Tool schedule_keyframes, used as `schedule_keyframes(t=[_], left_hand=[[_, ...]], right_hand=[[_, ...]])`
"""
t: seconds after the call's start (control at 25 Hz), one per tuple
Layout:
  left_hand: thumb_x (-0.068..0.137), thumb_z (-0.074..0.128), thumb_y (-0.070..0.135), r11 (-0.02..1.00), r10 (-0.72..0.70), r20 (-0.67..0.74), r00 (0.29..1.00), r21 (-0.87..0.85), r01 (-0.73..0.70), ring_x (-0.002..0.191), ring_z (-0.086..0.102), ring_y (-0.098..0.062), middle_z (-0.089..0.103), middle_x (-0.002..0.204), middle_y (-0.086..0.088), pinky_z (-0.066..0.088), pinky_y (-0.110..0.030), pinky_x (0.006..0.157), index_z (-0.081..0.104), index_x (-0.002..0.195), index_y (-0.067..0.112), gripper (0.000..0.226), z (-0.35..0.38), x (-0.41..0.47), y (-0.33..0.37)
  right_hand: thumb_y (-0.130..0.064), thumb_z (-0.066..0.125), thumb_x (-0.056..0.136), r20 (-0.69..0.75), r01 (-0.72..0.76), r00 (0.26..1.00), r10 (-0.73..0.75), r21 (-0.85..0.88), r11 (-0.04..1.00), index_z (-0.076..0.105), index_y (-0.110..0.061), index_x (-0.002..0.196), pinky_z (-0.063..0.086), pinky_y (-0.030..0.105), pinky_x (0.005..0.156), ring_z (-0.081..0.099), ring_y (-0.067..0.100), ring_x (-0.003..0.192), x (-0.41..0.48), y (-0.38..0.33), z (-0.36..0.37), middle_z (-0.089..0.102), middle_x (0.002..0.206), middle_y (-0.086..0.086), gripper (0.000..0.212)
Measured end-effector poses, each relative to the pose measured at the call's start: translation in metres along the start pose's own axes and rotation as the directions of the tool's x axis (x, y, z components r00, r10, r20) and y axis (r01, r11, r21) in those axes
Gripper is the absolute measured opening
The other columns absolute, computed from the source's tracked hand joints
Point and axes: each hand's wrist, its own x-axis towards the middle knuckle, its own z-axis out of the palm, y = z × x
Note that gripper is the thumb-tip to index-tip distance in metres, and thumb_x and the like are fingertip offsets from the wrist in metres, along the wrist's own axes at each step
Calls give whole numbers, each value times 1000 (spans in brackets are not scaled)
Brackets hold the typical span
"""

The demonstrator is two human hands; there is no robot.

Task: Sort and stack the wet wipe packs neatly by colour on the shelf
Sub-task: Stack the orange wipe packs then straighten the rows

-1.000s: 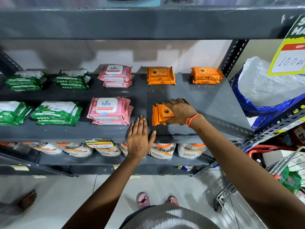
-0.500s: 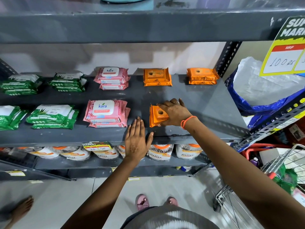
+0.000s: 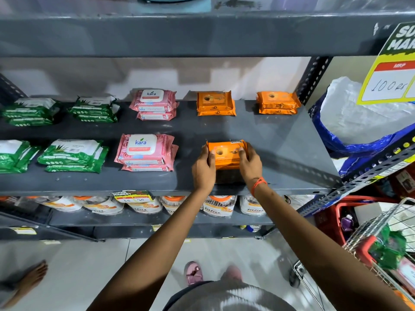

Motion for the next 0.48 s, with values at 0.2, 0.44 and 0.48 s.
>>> schedule_keyframes(t=[0.2,0.44,0.48], left_hand=[[96,46,30,993,-18,-140,990,112,34,82,67,-39,72,90,-25,50,-40,66,67,108,8,32,3,6,11],[96,49,25,996,-14,-178,984,79,28,75,67,-40,71,81,-26,46,-36,61,68,100,5,28,4,1,10],[96,49,24,997,-26,-182,983,71,40,75,67,-41,70,80,-27,48,-37,62,68,100,5,28,4,2,10]], right_hand=[[-23,40,100,-142,-34,989,42,56,998,49,-11,137,43,35,104,53,31,126,-2,-2,7,58,136,14,40],[-24,39,101,-129,-43,990,51,60,997,49,-14,138,46,34,99,57,33,121,-1,-2,9,60,133,15,39],[-23,40,101,-114,-43,992,51,70,997,49,-14,137,46,33,99,56,32,121,-1,-3,9,60,133,15,39]])
